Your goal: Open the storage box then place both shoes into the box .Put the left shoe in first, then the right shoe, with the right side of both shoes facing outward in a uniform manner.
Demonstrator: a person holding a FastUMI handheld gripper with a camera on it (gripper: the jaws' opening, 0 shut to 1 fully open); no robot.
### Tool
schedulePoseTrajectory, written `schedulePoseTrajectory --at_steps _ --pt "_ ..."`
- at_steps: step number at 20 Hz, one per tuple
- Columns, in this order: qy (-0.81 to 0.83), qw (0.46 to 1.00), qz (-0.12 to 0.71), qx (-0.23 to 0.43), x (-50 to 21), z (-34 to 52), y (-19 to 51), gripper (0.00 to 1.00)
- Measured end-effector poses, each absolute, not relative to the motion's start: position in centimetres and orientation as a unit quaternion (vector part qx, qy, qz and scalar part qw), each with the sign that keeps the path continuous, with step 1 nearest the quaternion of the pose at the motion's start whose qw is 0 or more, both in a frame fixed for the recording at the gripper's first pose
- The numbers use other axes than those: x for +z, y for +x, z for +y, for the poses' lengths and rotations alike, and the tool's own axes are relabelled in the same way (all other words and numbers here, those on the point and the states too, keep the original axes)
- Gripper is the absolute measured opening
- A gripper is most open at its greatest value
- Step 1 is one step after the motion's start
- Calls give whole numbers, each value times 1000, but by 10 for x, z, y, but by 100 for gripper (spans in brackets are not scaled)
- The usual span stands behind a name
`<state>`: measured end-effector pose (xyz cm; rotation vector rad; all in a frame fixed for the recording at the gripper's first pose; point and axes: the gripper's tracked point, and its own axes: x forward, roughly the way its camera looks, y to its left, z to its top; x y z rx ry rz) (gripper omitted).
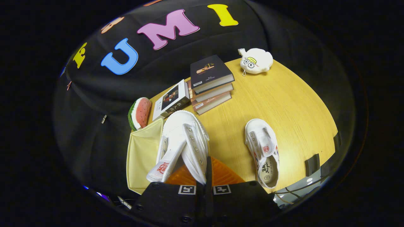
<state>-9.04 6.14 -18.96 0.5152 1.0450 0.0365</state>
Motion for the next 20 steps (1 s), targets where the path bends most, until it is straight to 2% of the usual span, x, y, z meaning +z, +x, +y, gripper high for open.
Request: schedulePoseTrajectory --at_steps 4,14,20 --pt "271 822 500 42 -164 125 -79 5" --pt "282 776 563 -22 -217 230 -73 5" --pt "290 782 550 -28 -221 254 -64 6"
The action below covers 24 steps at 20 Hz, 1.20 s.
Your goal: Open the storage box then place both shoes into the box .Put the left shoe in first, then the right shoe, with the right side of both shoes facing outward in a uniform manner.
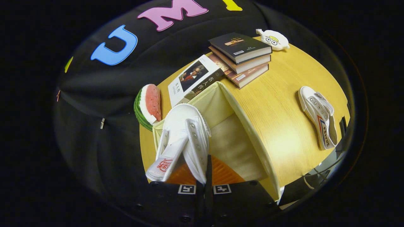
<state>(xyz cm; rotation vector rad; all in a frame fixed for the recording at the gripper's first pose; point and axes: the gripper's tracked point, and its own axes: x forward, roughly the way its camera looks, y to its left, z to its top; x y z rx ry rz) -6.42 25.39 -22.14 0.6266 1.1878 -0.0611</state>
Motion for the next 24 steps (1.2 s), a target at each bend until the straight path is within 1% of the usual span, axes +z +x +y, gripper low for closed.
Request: schedulePoseTrajectory --at_steps 8,9,11,13,15,17,20,22,24 --pt "273 784 558 -15 -235 268 -72 5" --pt "261 787 559 -8 -240 270 -73 5" --pt "274 779 563 35 -242 288 -75 7" --pt "309 772 552 69 -225 300 -75 54" --pt "310 777 540 95 -208 294 -75 100" --pt "306 791 518 113 -184 274 -77 99" --pt "281 820 485 120 -154 216 -82 99" --pt "251 843 464 105 -145 160 -85 99" --pt "209 855 468 79 -153 100 -97 99"
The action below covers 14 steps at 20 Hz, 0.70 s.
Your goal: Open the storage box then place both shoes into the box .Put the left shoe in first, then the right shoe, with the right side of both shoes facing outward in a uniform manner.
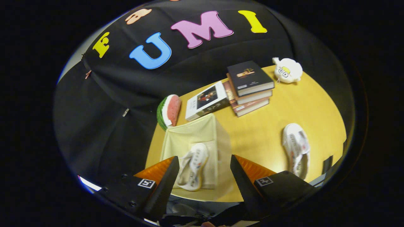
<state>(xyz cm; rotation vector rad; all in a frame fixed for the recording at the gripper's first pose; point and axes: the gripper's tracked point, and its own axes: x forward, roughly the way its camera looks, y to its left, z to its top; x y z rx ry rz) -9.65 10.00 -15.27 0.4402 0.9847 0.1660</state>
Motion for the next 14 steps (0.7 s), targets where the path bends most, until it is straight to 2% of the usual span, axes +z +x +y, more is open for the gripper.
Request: schedulePoseTrajectory --at_steps 7,14 --pt "136 838 528 -22 -229 -64 -135 99" --pt "48 801 596 -20 -316 -108 -166 99"
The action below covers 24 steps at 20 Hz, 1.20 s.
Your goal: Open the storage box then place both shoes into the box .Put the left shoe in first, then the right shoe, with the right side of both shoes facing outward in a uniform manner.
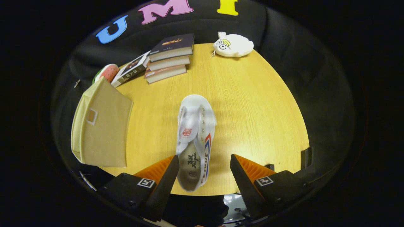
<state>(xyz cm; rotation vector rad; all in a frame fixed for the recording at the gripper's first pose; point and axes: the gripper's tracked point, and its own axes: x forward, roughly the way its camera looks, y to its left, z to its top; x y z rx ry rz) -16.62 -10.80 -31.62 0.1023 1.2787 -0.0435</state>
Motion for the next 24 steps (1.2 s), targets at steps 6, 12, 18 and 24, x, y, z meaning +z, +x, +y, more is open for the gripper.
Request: schedulePoseTrajectory --at_steps 6,12,18,24 --pt "15 803 595 -27 -355 -120 -153 98" --pt "110 804 585 -2 -377 -92 -129 82" --pt "158 798 578 -70 -367 -113 -128 9" --pt "244 800 545 -54 -299 -78 -120 5"
